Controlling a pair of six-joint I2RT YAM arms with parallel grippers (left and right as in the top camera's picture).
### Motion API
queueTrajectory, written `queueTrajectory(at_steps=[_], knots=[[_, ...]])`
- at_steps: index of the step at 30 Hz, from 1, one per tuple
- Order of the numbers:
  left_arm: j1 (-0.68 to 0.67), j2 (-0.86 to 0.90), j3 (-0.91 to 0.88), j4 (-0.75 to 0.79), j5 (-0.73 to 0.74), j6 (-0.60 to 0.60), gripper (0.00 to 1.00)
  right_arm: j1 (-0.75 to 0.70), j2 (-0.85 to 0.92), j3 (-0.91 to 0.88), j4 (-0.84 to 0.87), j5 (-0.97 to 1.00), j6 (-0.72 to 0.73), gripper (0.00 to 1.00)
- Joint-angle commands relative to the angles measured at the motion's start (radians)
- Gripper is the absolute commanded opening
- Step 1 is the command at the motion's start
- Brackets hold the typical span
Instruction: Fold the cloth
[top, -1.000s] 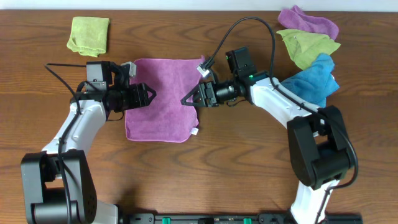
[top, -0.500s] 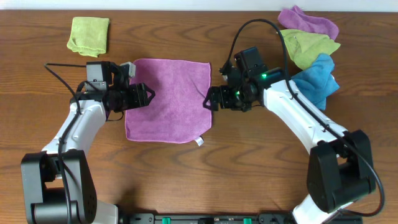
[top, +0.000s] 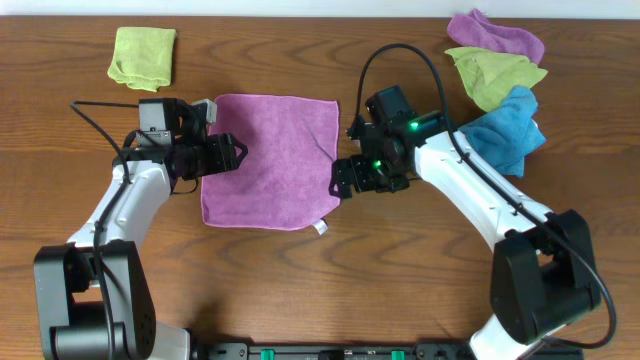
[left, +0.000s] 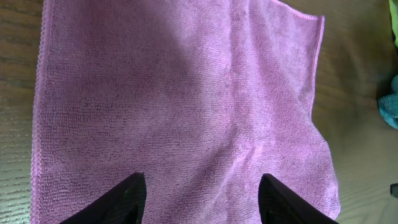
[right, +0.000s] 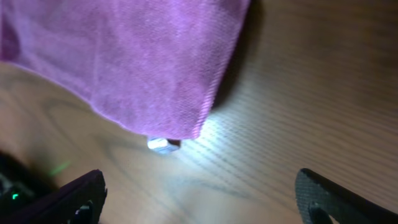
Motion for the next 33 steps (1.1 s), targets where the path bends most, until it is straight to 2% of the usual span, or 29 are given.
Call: queueTrajectory(at_steps=[1, 4, 7, 10, 13, 14, 17, 20, 23, 29, 33], knots=[[-0.001, 0.011, 0.018, 0.000, -0.009, 0.014, 0.59, 0.005, -0.010, -0.010, 0.011, -0.097, -0.046, 0.99], [-0.001, 0.011, 0.018, -0.003, -0.009, 0.015, 0.59, -0.001, -0.014, -0.061, 0.066, -0.251, -0.094, 0.97], [-0.001, 0.011, 0.018, -0.017, -0.010, 0.023, 0.58, 0.002, -0.068, -0.123, 0.059, -0.252, -0.093, 0.99], [-0.001, 0.011, 0.018, -0.025, -0.009, 0.029, 0.58, 0.003, -0.231, -0.177, 0.054, -0.205, -0.090, 0.99], [-0.001, 0.011, 0.018, -0.036, -0.009, 0.029, 0.58, 0.002, -0.474, -0.298, 0.049, -0.063, -0.084, 0.99], [-0.001, 0.011, 0.018, -0.037, -0.009, 0.029, 0.58, 0.000, -0.529, -0.357, 0.087, -0.056, -0.064, 0.99], [-0.001, 0.011, 0.018, -0.036, -0.009, 0.029, 0.57, -0.035, -0.644, -0.644, 0.443, -0.217, 0.107, 0.99], [-0.001, 0.011, 0.018, -0.036, -0.009, 0.029, 0.57, -0.080, -0.570, -0.787, 0.744, -0.356, 0.238, 0.99], [-0.001, 0.011, 0.018, -0.036, -0.009, 0.029, 0.57, -0.089, -0.462, -0.787, 0.805, -0.396, 0.245, 0.99], [-0.001, 0.011, 0.018, -0.036, -0.009, 0.035, 0.58, -0.090, -0.261, -0.786, 1.083, -0.494, 0.343, 0.99], [-0.001, 0.011, 0.018, -0.036, -0.009, 0.049, 0.58, -0.090, -0.140, -0.786, 1.199, -0.510, 0.386, 0.99]])
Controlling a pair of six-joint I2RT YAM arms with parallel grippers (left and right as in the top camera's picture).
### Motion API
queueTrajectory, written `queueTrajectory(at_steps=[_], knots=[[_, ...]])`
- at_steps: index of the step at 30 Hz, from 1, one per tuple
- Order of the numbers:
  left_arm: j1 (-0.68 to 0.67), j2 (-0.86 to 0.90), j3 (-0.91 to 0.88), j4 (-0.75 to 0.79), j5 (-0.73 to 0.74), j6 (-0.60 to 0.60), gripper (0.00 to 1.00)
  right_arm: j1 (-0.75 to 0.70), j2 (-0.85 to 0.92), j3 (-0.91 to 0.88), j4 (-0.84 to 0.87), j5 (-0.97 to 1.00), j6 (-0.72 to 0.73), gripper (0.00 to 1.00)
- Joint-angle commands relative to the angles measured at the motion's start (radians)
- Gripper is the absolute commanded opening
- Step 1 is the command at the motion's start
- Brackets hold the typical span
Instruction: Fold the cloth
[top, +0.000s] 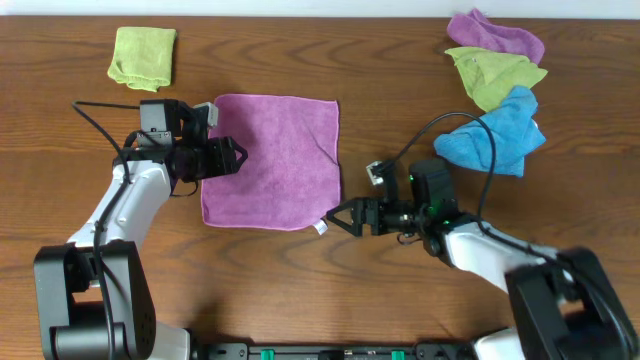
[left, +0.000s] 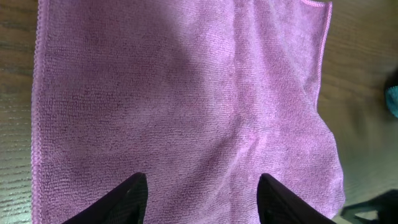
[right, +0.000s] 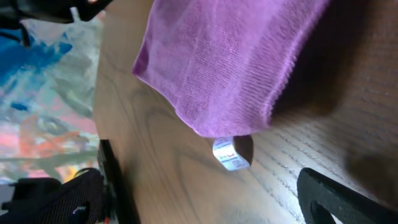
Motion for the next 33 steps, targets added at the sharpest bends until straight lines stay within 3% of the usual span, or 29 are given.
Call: queueTrajectory(at_steps=[1, 5, 13, 22, 33], knots=[[0.001, 0.011, 0.018, -0.002, -0.003, 0.025, 0.58, -0.005, 0.067, 0.009, 0.047, -0.045, 0.056, 0.99], [0.000, 0.011, 0.018, -0.002, -0.003, 0.026, 0.58, -0.005, 0.130, 0.038, 0.125, -0.043, 0.077, 0.99], [0.000, 0.011, 0.018, -0.003, -0.002, 0.026, 0.58, 0.013, 0.275, 0.173, 0.129, -0.037, 0.076, 0.99], [0.000, 0.011, 0.018, -0.005, -0.003, 0.026, 0.58, 0.082, 0.320, 0.223, 0.123, -0.039, 0.077, 0.99], [0.000, 0.011, 0.018, -0.022, -0.003, 0.031, 0.58, 0.089, 0.320, 0.223, 0.124, -0.230, 0.103, 0.99]])
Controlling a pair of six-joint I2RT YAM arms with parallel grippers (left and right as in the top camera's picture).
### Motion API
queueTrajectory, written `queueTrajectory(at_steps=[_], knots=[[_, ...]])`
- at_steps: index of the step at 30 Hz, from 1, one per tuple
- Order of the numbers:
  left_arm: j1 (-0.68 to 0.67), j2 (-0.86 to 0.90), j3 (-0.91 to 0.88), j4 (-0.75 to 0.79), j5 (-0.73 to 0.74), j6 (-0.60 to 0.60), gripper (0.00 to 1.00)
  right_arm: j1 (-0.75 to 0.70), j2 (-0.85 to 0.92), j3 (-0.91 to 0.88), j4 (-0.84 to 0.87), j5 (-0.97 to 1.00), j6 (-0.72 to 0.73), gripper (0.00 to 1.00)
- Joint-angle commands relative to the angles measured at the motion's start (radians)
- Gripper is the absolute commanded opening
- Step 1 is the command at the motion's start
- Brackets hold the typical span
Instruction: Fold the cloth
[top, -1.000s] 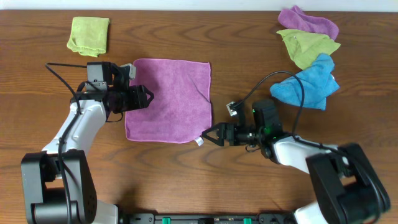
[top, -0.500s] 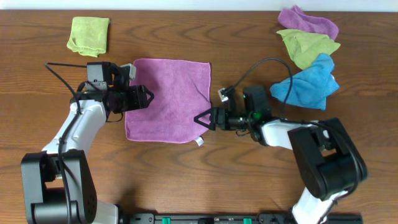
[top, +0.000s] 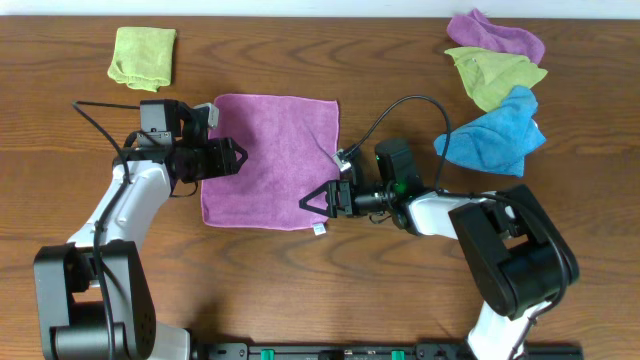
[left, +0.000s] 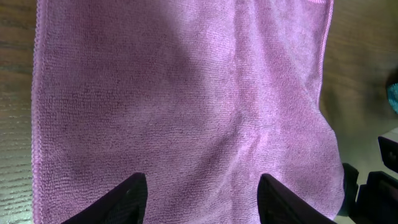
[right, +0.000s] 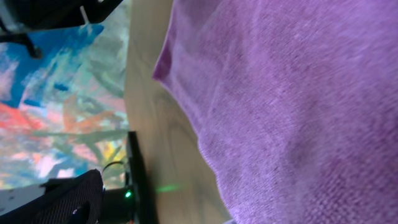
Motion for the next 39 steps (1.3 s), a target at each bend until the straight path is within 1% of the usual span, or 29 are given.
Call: queueTrajectory(at_steps=[1, 6, 12, 15, 18, 27, 31, 33, 36, 39], knots=[[0.000, 0.011, 0.018, -0.016, -0.003, 0.026, 0.58, 0.009, 0.015, 0.000, -0.001, -0.091, 0.016, 0.99], [0.000, 0.011, 0.018, -0.026, -0.003, 0.041, 0.57, 0.009, 0.013, 0.000, -0.002, -0.141, 0.031, 0.99], [0.000, 0.011, 0.018, -0.027, -0.017, 0.041, 0.57, -0.001, 0.001, 0.000, -0.024, -0.130, 0.029, 0.99], [0.000, 0.011, 0.018, -0.027, -0.029, 0.041, 0.57, -0.024, 0.001, 0.000, -0.123, -0.082, -0.010, 0.99], [0.000, 0.011, 0.018, -0.027, -0.029, 0.041, 0.57, -0.048, 0.001, 0.000, -0.173, -0.068, -0.024, 0.99], [0.000, 0.011, 0.018, -0.027, -0.056, 0.048, 0.57, -0.142, -0.004, 0.000, -0.194, -0.031, -0.060, 0.99], [0.000, 0.011, 0.018, -0.026, -0.090, 0.048, 0.57, -0.160, -0.005, 0.000, -0.193, -0.026, -0.077, 0.97], [0.001, 0.011, 0.018, -0.026, -0.134, 0.048, 0.57, -0.162, -0.004, 0.000, -0.196, 0.026, -0.087, 0.99], [0.000, 0.010, 0.042, -0.040, -0.155, 0.079, 0.56, -0.192, -0.004, 0.009, -0.195, 0.151, -0.099, 0.99], [0.000, 0.010, 0.099, -0.076, -0.216, 0.117, 0.55, -0.221, -0.004, 0.063, -0.196, 0.227, -0.106, 0.99]])
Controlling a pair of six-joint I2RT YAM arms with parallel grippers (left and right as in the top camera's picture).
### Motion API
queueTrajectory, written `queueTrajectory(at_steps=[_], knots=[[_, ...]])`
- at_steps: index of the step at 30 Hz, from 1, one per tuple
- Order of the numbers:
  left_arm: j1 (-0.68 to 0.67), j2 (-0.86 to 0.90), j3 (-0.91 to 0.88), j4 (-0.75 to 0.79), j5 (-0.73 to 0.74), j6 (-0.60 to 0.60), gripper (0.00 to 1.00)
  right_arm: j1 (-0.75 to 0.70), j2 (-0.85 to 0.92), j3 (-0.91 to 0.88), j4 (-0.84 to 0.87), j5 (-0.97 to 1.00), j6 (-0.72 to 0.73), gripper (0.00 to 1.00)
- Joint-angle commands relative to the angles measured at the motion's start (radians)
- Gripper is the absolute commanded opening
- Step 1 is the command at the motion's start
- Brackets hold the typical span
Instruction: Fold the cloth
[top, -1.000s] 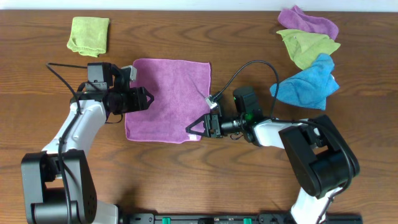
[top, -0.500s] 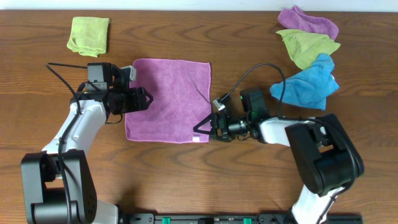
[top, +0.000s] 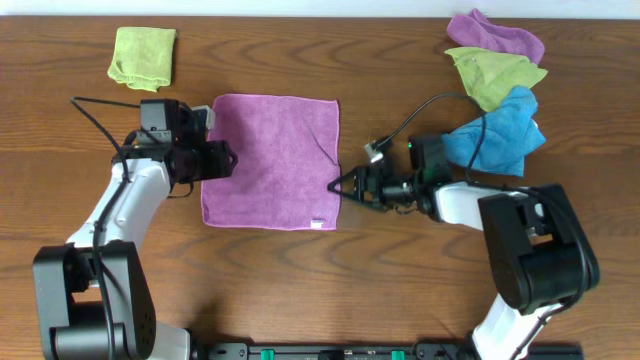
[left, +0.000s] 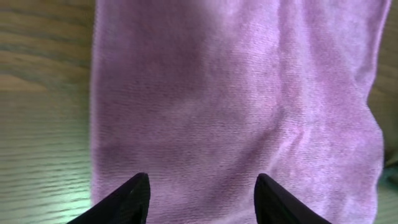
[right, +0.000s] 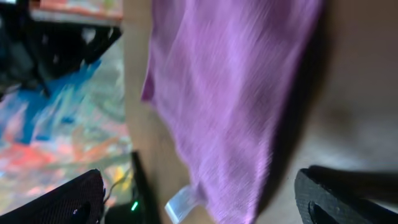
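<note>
A purple cloth (top: 270, 160) lies spread flat on the wooden table. My left gripper (top: 222, 158) is open at its left edge. The left wrist view shows that gripper (left: 202, 199) with the cloth (left: 236, 99) between and ahead of its dark fingertips (left: 134, 199). My right gripper (top: 340, 186) is open and low at the cloth's right edge, a little above the lower right corner. In the right wrist view the cloth (right: 230, 93) and its white tag (right: 183, 202) lie ahead of the right gripper (right: 205, 196), blurred.
A folded green cloth (top: 143, 55) lies at the back left. At the back right, a purple cloth (top: 495, 38), a green one (top: 495, 75) and a blue one (top: 495, 135) lie in a loose heap beside the right arm.
My right gripper was over the cloth's lower right part and now sits further right, at the cloth's right edge. The left gripper has shifted slightly left, toward the cloth's left edge. Both stay open.
My right gripper first hung open by the cloth's right edge. Then it lay low on the table near the tagged lower right corner, then reached in over that corner, and now is back at the right edge. The left gripper stayed open at the left edge. The cloth lies flat.
</note>
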Motion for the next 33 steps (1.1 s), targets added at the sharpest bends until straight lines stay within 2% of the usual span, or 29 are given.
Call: queueTrajectory(at_steps=[1, 5, 8, 10, 11, 12, 13, 16, 20, 28, 31, 33], knots=[[0.000, 0.010, 0.090, -0.018, -0.086, 0.063, 0.55, -0.042, 0.014, 0.061, -0.009, 0.249, -0.052, 0.99], [0.000, 0.010, 0.200, -0.035, -0.139, 0.086, 0.58, -0.059, 0.014, 0.255, -0.093, 0.416, -0.134, 0.99], [0.001, 0.010, 0.262, -0.037, -0.235, 0.111, 0.58, -0.069, 0.015, 0.469, -0.281, 0.533, -0.241, 0.99], [0.002, 0.010, 0.301, -0.090, -0.309, 0.116, 0.56, -0.077, 0.015, 0.648, -0.501, 0.566, -0.315, 0.99], [0.002, 0.010, 0.323, -0.146, -0.314, 0.121, 0.52, -0.077, 0.015, 0.721, -0.618, 0.566, -0.356, 0.99], [0.002, 0.008, 0.341, -0.208, -0.315, 0.123, 0.43, -0.074, 0.015, 0.799, -0.764, 0.582, -0.402, 0.99], [0.000, 0.004, 0.345, -0.244, -0.314, 0.128, 0.40, -0.068, 0.014, 0.840, -0.857, 0.613, -0.433, 0.99], [-0.002, -0.021, 0.345, -0.323, -0.309, 0.120, 0.33, -0.019, 0.005, 0.940, -1.147, 0.840, -0.491, 0.99], [0.000, -0.113, 0.345, -0.425, -0.309, 0.101, 0.31, 0.090, -0.085, 0.942, -1.359, 1.065, -0.457, 0.96], [0.000, -0.422, 0.333, -0.576, -0.294, 0.068, 0.33, 0.291, -0.409, 0.903, -1.493, 1.188, -0.388, 0.95], [0.000, -0.571, 0.250, -0.618, -0.295, 0.063, 0.33, 0.339, -0.601, 0.726, -1.480, 1.236, -0.307, 0.96], [0.001, -0.687, 0.105, -0.599, -0.295, 0.034, 0.40, 0.341, -0.768, 0.481, -1.397, 1.198, -0.272, 0.99]])
